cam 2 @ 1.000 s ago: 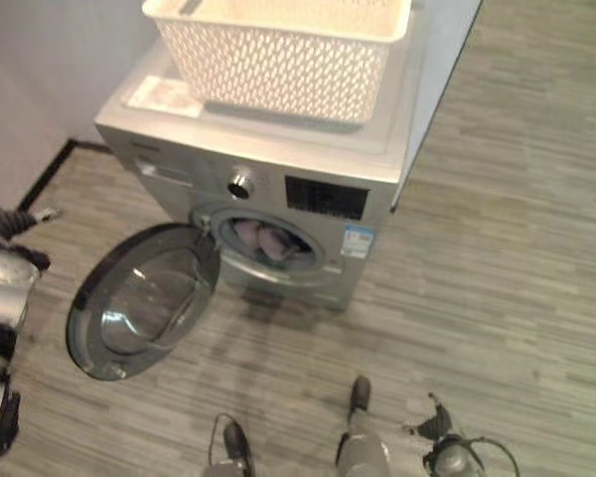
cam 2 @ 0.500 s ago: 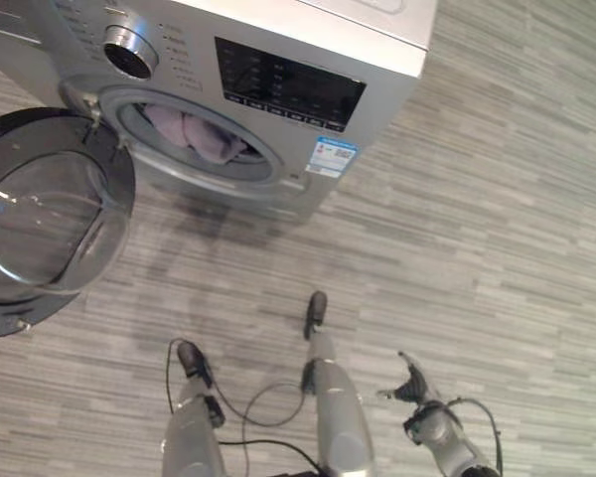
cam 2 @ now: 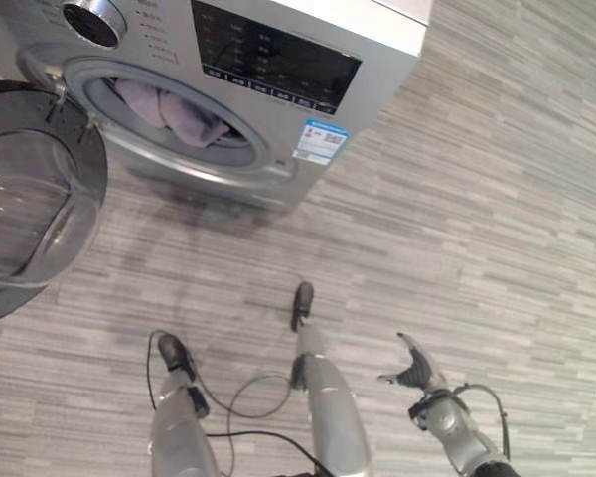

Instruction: Grab the laundry basket,head to the washer,open it,put in the laundry and shut it.

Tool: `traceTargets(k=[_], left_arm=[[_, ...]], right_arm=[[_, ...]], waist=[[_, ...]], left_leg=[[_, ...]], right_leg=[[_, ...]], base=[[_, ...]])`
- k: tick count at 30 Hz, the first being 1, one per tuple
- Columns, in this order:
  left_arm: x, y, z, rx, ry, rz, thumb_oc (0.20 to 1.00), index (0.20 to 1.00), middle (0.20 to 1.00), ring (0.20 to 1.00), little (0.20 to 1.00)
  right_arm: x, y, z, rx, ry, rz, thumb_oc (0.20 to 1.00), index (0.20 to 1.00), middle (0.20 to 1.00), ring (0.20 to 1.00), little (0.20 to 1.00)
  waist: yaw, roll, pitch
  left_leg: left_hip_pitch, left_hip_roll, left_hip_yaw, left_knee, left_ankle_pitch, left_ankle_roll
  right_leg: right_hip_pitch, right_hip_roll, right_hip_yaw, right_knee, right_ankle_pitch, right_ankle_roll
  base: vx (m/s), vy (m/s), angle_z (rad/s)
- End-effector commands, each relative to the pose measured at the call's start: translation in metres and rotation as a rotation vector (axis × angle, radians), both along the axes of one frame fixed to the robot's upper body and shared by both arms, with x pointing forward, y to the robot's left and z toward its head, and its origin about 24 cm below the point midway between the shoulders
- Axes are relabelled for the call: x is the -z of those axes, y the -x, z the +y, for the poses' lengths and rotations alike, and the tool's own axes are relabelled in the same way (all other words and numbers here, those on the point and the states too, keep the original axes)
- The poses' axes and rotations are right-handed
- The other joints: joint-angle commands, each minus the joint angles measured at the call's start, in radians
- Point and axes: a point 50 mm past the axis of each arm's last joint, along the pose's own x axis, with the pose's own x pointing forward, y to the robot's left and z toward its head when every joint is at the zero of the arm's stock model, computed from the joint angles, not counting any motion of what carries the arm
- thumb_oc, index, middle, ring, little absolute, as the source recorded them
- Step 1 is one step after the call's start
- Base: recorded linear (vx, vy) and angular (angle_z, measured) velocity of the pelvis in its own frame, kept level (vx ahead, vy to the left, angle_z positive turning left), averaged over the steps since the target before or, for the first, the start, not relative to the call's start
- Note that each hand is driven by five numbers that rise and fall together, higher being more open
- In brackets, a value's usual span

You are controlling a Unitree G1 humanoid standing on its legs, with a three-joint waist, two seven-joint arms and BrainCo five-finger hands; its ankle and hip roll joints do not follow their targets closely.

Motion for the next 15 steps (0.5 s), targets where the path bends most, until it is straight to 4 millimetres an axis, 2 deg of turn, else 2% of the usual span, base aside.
traceTargets(k=[1, 5, 7, 9, 10, 11, 12, 13, 15], left_arm=[[0.026, -0.016, -0.016, 0.071, -0.053, 0.121, 1.0, 1.0, 1.0, 1.0, 1.0], [0.022, -0.062, -0.06, 0.29, -0.129, 0.024, 1.0, 1.0, 1.0, 1.0, 1.0], [0.018, -0.077, -0.082, 0.396, -0.161, -0.02, 1.0, 1.0, 1.0, 1.0, 1.0], [0.016, -0.085, -0.097, 0.468, -0.188, -0.048, 1.0, 1.0, 1.0, 1.0, 1.0], [0.016, -0.085, -0.097, 0.467, -0.187, -0.047, 1.0, 1.0, 1.0, 1.0, 1.0], [0.015, -0.092, -0.112, 0.523, -0.193, -0.088, 1.0, 1.0, 1.0, 1.0, 1.0], [0.015, -0.092, -0.112, 0.523, -0.192, -0.088, 1.0, 1.0, 1.0, 1.0, 1.0], [0.016, -0.095, -0.123, 0.571, -0.181, -0.125, 1.0, 1.0, 1.0, 1.0, 1.0], [0.02, -0.096, -0.129, 0.599, -0.148, -0.156, 1.0, 1.0, 1.0, 1.0, 1.0]], right_arm=[[-0.004, 0.016, -0.019, 0.074, -0.004, -0.023, 1.0, 1.0, 1.0, 1.0, 1.0], [-0.014, 0.015, -0.025, 0.135, -0.034, -0.084, 1.0, 1.0, 1.0, 1.0, 1.0], [-0.014, 0.015, -0.027, 0.171, -0.05, -0.095, 1.0, 1.0, 1.0, 1.0, 1.0], [-0.016, 0.013, -0.028, 0.183, -0.059, -0.108, 1.0, 1.0, 1.0, 1.0, 1.0], [-0.016, 0.013, -0.028, 0.183, -0.059, -0.107, 1.0, 1.0, 1.0, 1.0, 1.0], [-0.018, 0.013, -0.029, 0.189, -0.061, -0.117, 1.0, 1.0, 1.0, 1.0, 1.0], [-0.018, 0.013, -0.03, 0.189, -0.06, -0.117, 1.0, 1.0, 1.0, 1.0, 1.0], [-0.021, 0.014, -0.031, 0.192, -0.062, -0.127, 1.0, 1.0, 1.0, 1.0, 1.0], [-0.024, 0.015, -0.035, 0.203, -0.059, -0.138, 1.0, 1.0, 1.0, 1.0, 1.0]], waist=[[-0.005, -0.006, -0.055], [0.007, 0.011, -0.029], [0.008, 0.016, -0.018], [0.009, 0.018, -0.011], [0.009, 0.018, -0.01], [0.007, 0.018, -0.008], [0.007, 0.019, -0.007], [0.004, 0.019, -0.007], [0.001, 0.02, -0.009]], left_leg=[[-0.114, 0.003, -0.102, 0.103, -0.033, 0.03], [-0.11, 0.0, -0.111, 0.087, -0.021, 0.032], [-0.105, 0.0, -0.113, 0.083, -0.018, 0.032], [-0.095, -0.001, -0.114, 0.077, -0.016, 0.033], [-0.094, -0.001, -0.114, 0.076, -0.016, 0.032], [-0.078, -0.001, -0.11, 0.068, -0.013, 0.03], [-0.076, -0.001, -0.109, 0.066, -0.012, 0.03], [-0.054, -0.001, -0.102, 0.055, -0.009, 0.029], [-0.035, -0.001, -0.093, 0.042, -0.003, 0.027]], right_leg=[[0.037, -0.136, 0.083, 0.091, -0.109, 0.183], [0.029, -0.138, 0.069, 0.124, -0.132, 0.175], [0.032, -0.138, 0.064, 0.13, -0.138, 0.171], [0.037, -0.136, 0.063, 0.131, -0.139, 0.17], [0.038, -0.135, 0.063, 0.131, -0.139, 0.17], [0.049, -0.133, 0.061, 0.127, -0.138, 0.169], [0.05, -0.133, 0.062, 0.126, -0.138, 0.169], [0.063, -0.13, 0.064, 0.121, -0.137, 0.17], [0.073, -0.127, 0.069, 0.117, -0.137, 0.169]], base=[[-0.02, -0.038, 0.04], [-0.03, -0.039, 0.14], [-0.04, -0.051, 0.16], [-0.03, -0.036, 0.16], [-0.03, -0.051, 0.12], [-0.02, -0.035, 0.1], [-0.04, -0.064, 0.07], [-0.03, -0.039, 0.03], [-0.03, -0.044, -0.03]])
